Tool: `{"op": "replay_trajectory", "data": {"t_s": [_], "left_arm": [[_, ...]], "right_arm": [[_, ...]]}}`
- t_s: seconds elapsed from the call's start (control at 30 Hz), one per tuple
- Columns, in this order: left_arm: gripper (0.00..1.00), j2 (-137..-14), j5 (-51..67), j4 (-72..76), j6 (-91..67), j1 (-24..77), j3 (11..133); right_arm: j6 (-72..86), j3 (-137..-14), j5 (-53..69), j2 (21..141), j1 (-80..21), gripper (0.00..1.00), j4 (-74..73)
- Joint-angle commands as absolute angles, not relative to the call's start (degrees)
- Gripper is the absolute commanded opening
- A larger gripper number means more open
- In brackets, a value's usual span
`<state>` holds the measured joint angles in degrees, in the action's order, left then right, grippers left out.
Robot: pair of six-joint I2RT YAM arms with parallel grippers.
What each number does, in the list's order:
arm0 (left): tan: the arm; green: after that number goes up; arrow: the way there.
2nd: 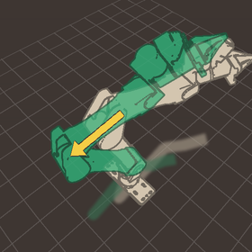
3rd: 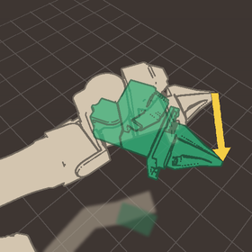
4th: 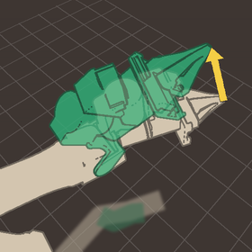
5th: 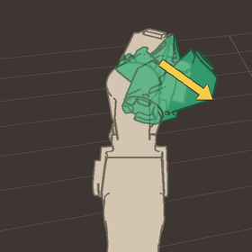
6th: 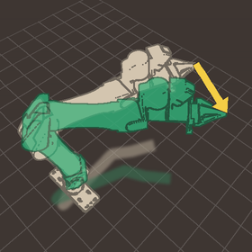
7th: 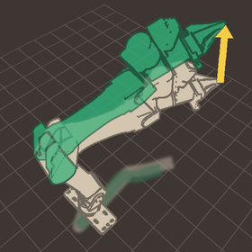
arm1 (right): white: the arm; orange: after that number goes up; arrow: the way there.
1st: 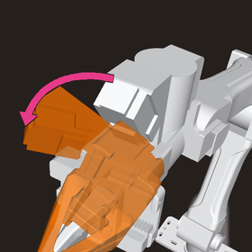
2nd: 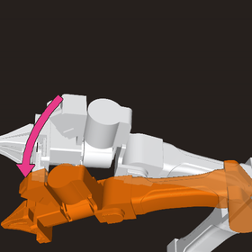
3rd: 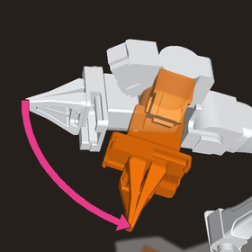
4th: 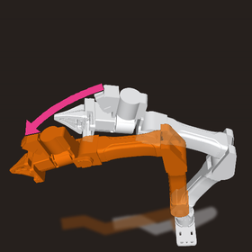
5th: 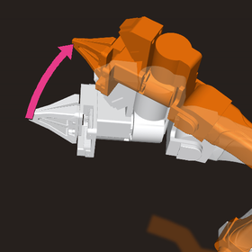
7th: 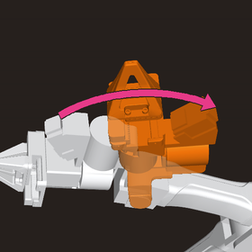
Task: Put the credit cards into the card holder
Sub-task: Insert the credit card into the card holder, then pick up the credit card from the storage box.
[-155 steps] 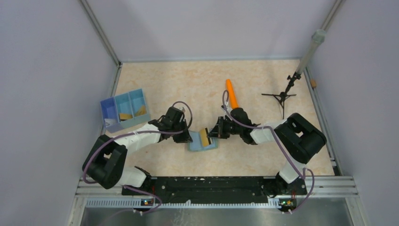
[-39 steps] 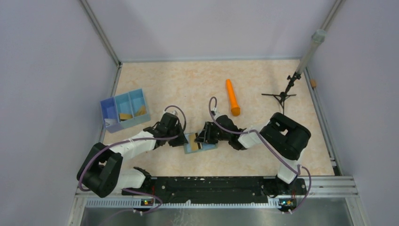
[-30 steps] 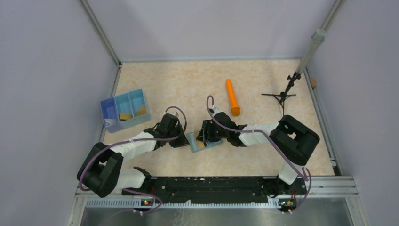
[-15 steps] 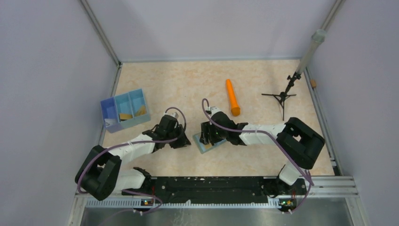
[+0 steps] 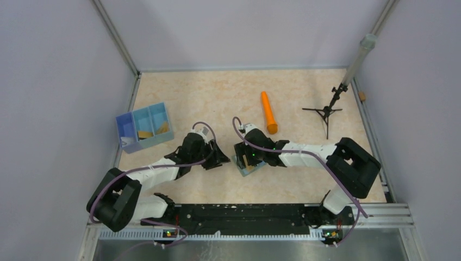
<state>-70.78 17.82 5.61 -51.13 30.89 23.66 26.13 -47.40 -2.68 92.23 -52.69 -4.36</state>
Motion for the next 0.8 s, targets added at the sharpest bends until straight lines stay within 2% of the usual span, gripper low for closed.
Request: {"op": "replay_trajectory", "data": {"t_s": [0.0,0.43,0.77], "left_arm": [[0.54,-71.76,19.35,12.37,-54.05,31.5,23.25],[0.62,-72.23,17.42,10.37,-54.02,32.76,25.02],[0.63,-76.41,17.67,16.05,-57.39,36.86,27.13]], "right_arm": [[22.75,-49.88,-4.08,88.64,-51.62,0.75,-5.97],[12.08,-50.49,-2.43,85.62,-49.46,0.8,-10.38],[18.67,-45.36,13.8,85.81,-42.13,0.77,-3.47]]}}
